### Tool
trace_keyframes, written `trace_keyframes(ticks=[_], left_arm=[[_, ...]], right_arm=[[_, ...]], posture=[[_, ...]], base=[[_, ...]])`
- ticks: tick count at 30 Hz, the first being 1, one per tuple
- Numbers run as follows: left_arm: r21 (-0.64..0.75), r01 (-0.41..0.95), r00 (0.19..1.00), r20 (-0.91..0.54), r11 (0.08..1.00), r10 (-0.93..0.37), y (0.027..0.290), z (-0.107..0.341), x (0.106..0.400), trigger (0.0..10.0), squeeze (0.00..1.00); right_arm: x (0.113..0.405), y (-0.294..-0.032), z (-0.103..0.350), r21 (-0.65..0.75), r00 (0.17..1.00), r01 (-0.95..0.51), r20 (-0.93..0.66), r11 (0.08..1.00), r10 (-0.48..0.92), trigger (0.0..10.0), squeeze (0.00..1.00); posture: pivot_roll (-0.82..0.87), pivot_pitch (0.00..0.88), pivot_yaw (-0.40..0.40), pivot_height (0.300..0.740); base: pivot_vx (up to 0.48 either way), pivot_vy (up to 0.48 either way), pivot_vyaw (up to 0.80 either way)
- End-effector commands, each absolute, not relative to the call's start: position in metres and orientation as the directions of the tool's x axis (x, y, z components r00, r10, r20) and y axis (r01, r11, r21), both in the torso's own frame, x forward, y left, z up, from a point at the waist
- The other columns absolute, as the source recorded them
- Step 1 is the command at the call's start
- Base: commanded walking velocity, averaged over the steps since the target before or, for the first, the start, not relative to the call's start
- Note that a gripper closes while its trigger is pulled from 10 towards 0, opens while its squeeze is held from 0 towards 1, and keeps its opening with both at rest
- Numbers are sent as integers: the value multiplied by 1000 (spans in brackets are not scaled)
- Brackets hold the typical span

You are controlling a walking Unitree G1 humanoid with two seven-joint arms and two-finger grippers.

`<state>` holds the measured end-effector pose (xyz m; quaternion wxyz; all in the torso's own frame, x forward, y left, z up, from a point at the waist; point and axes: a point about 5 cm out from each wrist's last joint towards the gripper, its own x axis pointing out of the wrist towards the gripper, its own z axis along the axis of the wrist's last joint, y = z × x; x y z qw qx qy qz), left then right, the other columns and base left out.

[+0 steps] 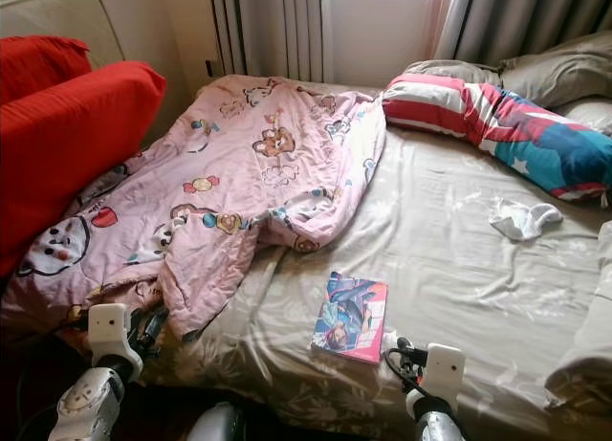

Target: Clean up the room

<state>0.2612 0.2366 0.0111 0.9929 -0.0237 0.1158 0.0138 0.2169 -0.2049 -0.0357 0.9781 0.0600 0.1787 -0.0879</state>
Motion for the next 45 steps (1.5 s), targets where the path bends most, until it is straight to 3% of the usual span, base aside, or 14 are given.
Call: trace_keyframes(ticks=[1, 16, 26, 38, 45], left_arm=[[-37, -22, 976, -218, 999, 13, 236, 13, 261, 10000, 0], [-33, -17, 978, -207, 999, 10, 236, 15, 261, 10000, 0], [-28, -19, 977, -212, 999, 12, 237, 14, 259, 10000, 0], [-35, -13, 979, -204, 999, 6, 232, 16, 260, 10000, 0], [-39, -21, 978, -206, 999, 13, 234, 15, 256, 10000, 0]], right_arm=[[218, -205, -34, 88, 924, 196, -350, 977, -154, 10000, 0], [224, -214, -33, 123, 896, 313, -367, 942, -250, 10000, 0], [226, -210, -32, 80, 909, 246, -364, 966, -201, 10000, 0], [236, -199, -31, 64, 918, 105, -391, 992, -72, 10000, 0], [239, -199, -28, 68, 923, 102, -378, 992, -69, 10000, 0]], posture=[[-24, 18, 18, 645], [-8, 33, 17, 645], [-9, 38, 16, 645], [-11, 79, 7, 645], [-7, 82, 7, 645]], base=[[307, 0, 0], [342, 0, 0], [328, 0, 0], [0, 0, 0], [0, 0, 0]])
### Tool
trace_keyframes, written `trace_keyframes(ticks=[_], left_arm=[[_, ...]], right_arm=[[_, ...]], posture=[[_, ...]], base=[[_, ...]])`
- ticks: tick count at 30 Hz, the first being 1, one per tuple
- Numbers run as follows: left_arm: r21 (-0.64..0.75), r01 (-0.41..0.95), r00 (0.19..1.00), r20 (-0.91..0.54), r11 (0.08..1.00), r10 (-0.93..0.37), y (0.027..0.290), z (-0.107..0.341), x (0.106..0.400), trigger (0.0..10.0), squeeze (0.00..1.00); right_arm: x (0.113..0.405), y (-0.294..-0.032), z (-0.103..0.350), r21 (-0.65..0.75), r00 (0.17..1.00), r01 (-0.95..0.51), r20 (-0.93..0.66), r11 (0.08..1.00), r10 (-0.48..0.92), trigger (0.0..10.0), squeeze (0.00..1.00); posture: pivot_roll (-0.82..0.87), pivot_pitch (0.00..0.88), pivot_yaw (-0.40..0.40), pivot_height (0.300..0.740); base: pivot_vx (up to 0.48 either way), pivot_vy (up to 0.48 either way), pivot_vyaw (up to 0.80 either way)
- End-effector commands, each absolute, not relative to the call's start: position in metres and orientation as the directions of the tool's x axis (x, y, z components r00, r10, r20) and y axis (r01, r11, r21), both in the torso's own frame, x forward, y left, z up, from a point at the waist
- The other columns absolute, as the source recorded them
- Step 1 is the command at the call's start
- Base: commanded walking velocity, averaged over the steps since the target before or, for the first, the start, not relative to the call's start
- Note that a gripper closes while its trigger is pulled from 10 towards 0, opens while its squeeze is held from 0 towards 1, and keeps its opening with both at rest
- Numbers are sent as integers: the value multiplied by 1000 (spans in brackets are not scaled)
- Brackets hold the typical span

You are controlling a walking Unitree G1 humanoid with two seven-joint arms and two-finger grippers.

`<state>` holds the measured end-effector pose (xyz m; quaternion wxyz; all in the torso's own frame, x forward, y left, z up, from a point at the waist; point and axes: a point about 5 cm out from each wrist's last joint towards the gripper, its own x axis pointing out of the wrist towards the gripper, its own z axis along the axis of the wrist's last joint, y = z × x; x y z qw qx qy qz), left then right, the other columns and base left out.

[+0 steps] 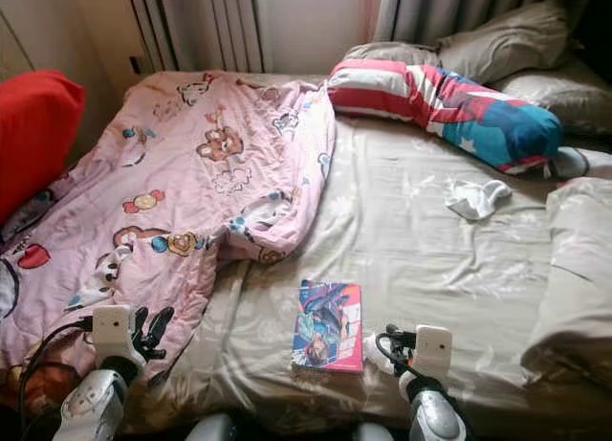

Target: Clean up the room

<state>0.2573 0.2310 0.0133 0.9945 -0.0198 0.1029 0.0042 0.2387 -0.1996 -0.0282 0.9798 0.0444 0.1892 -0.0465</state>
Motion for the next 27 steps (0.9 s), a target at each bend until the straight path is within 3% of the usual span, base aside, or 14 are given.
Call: trace_keyframes(ticks=[1, 16, 27], left_arm=[[-37, -22, 978, -207, 999, 14, 235, 15, 256, 10000, 0], [-15, -32, 980, -196, 999, 28, 241, 19, 249, 10000, 0], [-16, -14, 986, -164, 1000, 11, 244, 34, 252, 10000, 0]], right_arm=[[238, -198, -30, 64, 918, 100, -391, 993, -68, 10000, 0], [233, -193, -36, 51, 901, 79, -430, 996, -49, 10000, 0], [266, -200, -19, -16, 882, 104, -460, 994, -100, 10000, 0]], posture=[[-6, 85, 7, 645], [38, 134, 9, 613], [66, 182, 48, 613]], base=[[0, 0, 0], [0, 0, 0], [0, 0, 0]])
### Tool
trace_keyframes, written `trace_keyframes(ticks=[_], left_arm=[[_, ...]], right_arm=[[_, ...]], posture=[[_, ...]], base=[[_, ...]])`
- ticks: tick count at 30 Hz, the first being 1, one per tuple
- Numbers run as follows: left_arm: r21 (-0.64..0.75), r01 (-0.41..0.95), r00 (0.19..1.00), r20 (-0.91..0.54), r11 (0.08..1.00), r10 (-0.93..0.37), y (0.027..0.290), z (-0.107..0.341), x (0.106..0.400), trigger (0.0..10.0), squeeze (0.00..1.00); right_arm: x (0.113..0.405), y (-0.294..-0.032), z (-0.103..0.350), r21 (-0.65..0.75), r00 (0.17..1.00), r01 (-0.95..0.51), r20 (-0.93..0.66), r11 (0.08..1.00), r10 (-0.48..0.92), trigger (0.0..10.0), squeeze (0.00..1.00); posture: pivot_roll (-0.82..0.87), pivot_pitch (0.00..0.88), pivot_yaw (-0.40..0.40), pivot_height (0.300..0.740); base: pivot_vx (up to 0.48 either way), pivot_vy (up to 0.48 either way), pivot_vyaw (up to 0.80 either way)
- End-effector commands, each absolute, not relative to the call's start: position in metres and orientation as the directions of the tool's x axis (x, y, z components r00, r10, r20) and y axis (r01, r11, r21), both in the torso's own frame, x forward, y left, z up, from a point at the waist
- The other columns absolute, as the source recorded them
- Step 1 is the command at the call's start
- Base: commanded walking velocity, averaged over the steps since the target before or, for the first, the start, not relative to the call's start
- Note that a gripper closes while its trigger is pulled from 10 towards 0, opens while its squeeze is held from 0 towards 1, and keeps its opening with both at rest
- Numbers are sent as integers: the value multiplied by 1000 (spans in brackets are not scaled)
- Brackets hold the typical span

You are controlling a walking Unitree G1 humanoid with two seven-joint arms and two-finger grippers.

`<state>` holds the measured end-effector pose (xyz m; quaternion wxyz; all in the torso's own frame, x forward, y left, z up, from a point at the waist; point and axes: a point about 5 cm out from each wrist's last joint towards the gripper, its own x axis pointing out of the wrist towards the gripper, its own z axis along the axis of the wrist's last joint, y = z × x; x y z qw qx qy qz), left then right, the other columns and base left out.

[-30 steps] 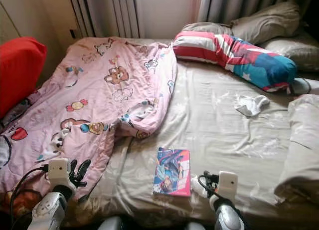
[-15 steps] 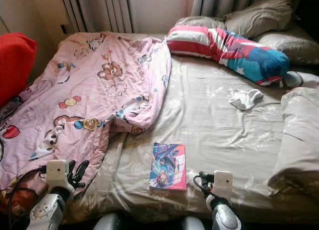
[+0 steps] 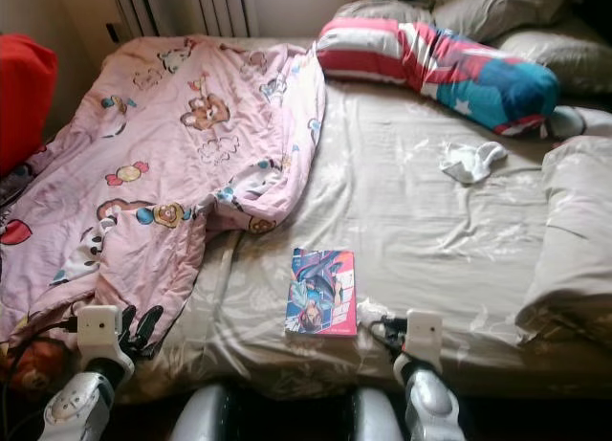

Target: Clean up the room

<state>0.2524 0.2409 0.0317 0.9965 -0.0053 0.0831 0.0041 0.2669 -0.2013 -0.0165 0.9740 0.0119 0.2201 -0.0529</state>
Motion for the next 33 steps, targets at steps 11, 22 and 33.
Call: trace_keyframes(ticks=[11, 22, 33], left_arm=[[-1, 16, 995, -100, 1000, -16, 243, 65, 276, 10000, 0], [20, 13, 993, -114, 1000, -10, 250, 70, 257, 10000, 0], [35, 9, 992, -129, 999, -4, 253, 74, 248, 10000, 0]], right_arm=[[303, -192, 5, -93, 860, 6, -507, 996, -53, 10000, 0], [303, -200, 4, -147, 831, 3, -550, 989, -84, 10000, 0], [301, -200, 2, -146, 824, 6, -560, 989, -88, 10000, 0]], posture=[[121, 225, 65, 613], [178, 280, 89, 613], [198, 310, 100, 613]], base=[[0, 0, 0], [0, 0, 0], [0, 0, 0]])
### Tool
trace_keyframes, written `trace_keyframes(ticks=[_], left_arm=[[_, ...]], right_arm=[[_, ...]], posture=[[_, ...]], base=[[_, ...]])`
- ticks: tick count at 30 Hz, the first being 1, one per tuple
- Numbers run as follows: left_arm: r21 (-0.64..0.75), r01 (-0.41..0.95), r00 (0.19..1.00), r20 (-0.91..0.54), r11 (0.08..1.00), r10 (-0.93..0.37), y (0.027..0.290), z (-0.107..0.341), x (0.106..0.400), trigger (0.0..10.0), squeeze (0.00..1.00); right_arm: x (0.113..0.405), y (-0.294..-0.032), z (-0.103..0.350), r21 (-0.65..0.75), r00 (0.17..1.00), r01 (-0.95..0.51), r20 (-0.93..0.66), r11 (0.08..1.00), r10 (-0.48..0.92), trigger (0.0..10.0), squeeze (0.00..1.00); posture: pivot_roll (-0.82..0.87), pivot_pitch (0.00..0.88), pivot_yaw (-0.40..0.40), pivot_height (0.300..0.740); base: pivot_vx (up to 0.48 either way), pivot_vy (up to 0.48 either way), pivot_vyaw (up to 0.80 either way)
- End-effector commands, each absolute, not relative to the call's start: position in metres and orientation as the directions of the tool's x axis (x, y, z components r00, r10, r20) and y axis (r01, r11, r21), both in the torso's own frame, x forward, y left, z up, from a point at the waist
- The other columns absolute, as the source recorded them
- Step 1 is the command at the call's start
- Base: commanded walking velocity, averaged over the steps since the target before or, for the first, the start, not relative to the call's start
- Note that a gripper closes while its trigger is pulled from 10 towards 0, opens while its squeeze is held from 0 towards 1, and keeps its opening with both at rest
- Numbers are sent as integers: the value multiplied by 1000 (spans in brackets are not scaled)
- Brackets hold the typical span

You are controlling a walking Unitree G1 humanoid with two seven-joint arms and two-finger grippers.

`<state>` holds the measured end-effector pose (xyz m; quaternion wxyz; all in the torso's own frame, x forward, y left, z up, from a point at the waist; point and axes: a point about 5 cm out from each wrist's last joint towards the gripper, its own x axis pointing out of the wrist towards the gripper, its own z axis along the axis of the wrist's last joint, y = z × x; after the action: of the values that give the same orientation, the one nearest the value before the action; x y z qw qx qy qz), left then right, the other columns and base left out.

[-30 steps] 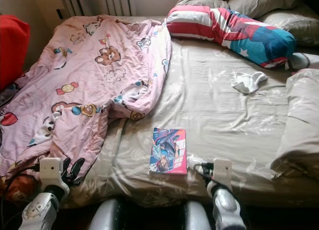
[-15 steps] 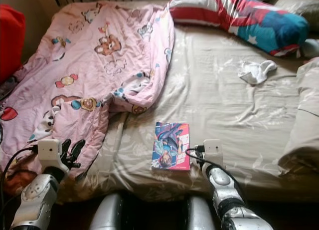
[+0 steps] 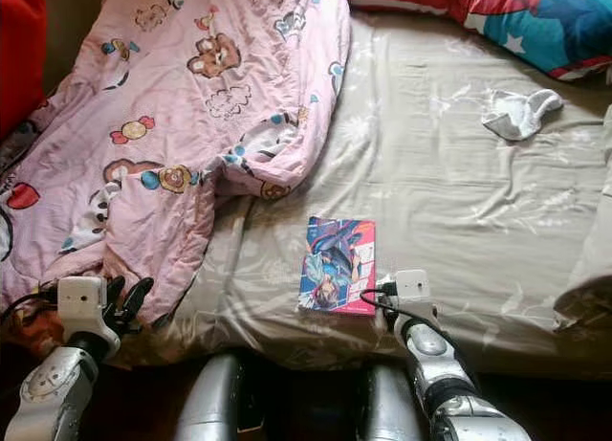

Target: Clean up the room

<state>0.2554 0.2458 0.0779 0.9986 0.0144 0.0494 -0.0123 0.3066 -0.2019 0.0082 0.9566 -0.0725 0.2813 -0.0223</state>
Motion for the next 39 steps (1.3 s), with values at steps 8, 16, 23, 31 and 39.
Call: trace_keyframes(ticks=[8, 16, 23, 31, 39], left_arm=[[49, 6, 989, -150, 999, 1, 255, 74, 242, 10000, 0], [60, 8, 987, -159, 998, 2, 255, 74, 240, 10000, 0], [65, 2, 986, -164, 998, 9, 256, 73, 239, 10000, 0], [62, -5, 987, -163, 998, 15, 254, 72, 239, 10000, 0], [53, -25, 986, -164, 998, 33, 254, 65, 240, 10000, 0]], right_arm=[[300, -206, 2, -157, 820, 71, -553, 985, -147, 0, 0], [299, -206, 1, -148, 820, 81, -553, 986, -150, 0, 0], [301, -206, 3, -142, 828, 91, -540, 986, -155, 0, 0], [300, -206, 2, -145, 826, 93, -541, 985, -158, 0, 0], [298, -209, 1, -129, 824, 128, -538, 983, -177, 0, 0]], posture=[[208, 314, 108, 613], [211, 308, 107, 613], [201, 295, 102, 613], [202, 289, 95, 613], [178, 255, 82, 613]], base=[[0, 0, 0], [0, 0, 0], [0, 0, 0], [0, 0, 0], [0, 0, 0]])
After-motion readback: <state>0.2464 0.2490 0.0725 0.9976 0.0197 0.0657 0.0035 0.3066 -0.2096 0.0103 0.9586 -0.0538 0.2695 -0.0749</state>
